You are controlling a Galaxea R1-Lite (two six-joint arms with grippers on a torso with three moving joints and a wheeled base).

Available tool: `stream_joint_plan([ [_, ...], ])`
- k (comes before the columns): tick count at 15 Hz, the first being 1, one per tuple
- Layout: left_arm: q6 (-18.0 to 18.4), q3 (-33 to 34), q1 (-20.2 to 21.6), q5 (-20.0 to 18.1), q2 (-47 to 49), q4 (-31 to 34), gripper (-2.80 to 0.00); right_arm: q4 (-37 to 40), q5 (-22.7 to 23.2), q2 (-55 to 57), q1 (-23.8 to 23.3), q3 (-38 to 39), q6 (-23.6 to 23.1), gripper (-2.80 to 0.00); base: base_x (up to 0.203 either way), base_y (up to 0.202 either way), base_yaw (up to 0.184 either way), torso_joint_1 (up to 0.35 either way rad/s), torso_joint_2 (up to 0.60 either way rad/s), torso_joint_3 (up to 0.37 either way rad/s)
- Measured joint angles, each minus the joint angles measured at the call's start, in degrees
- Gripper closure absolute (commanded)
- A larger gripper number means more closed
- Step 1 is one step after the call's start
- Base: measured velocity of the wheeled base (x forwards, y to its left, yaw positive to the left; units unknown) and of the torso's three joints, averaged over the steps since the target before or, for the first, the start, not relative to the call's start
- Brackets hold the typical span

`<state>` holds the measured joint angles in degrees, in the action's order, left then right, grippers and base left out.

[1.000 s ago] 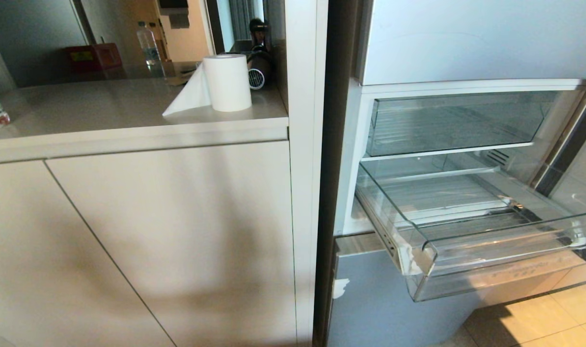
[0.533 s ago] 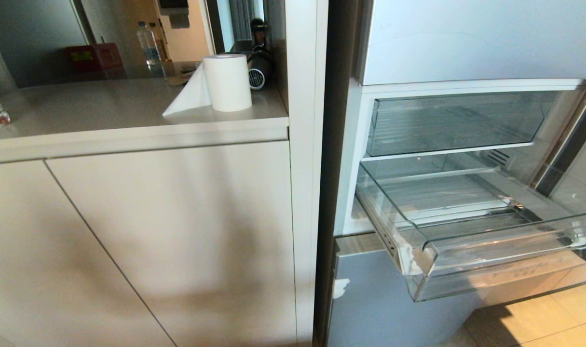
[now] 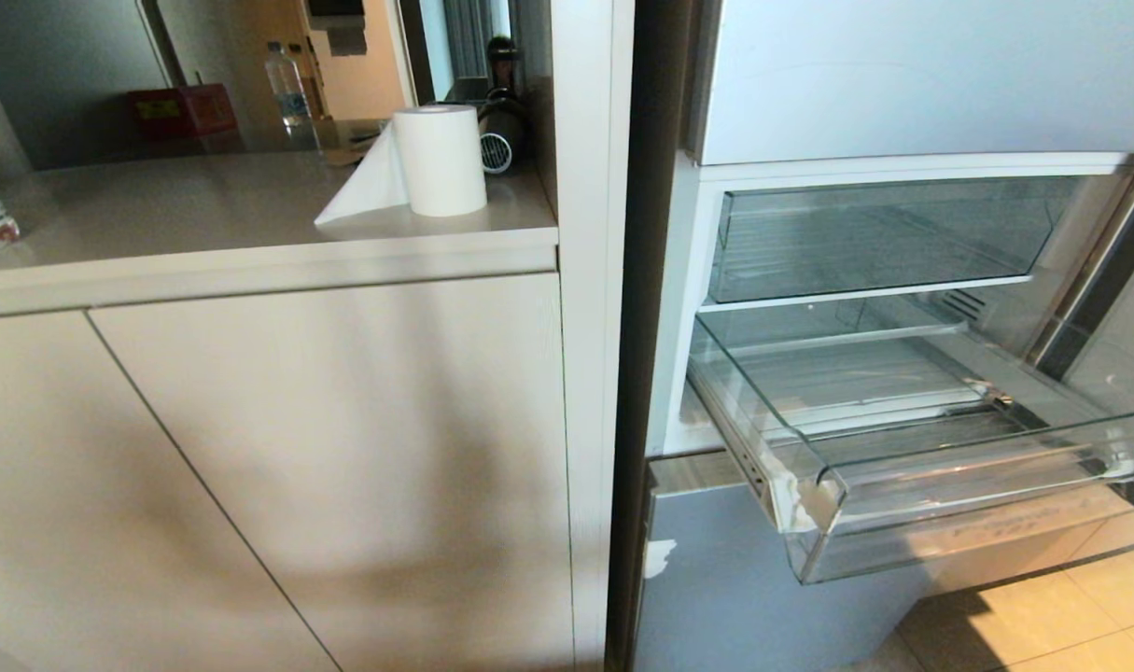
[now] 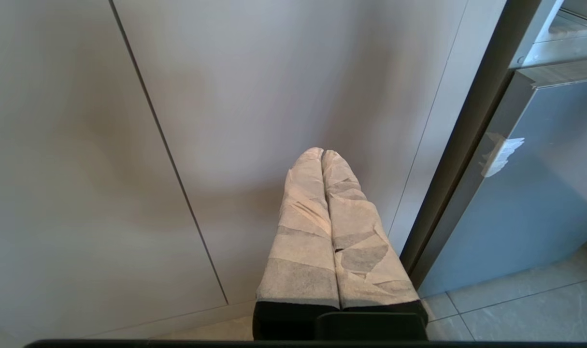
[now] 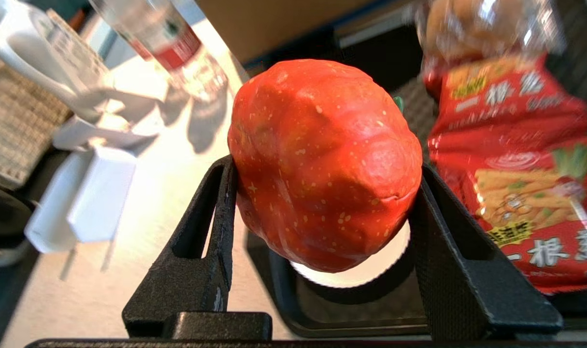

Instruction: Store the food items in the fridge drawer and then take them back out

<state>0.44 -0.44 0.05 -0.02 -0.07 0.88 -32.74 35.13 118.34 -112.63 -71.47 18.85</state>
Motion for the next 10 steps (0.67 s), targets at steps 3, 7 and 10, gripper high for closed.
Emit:
stream_joint_plan([
  [3, 0.0, 0.0, 0.05, 0.02, 0.0, 0.02, 0.0, -0.88, 0.46, 5.18, 1.52, -1.56, -0.58, 0.0, 0.0, 0.0, 0.0, 0.0, 0.0, 0.0],
  [7, 0.0, 0.0, 0.0, 0.0, 0.0, 0.0, 0.0, -0.91, 0.65, 9.68, 4.12, -2.51, -2.84, 0.0, 0.0, 0.0, 0.0, 0.0, 0.0, 0.0],
  [10, 0.0, 0.0, 0.05, 0.01, 0.0, 0.0, 0.0, -0.93, 0.7, 11.34, 5.07, -2.48, -3.06, 0.0, 0.0, 0.0, 0.0, 0.0, 0.0, 0.0],
])
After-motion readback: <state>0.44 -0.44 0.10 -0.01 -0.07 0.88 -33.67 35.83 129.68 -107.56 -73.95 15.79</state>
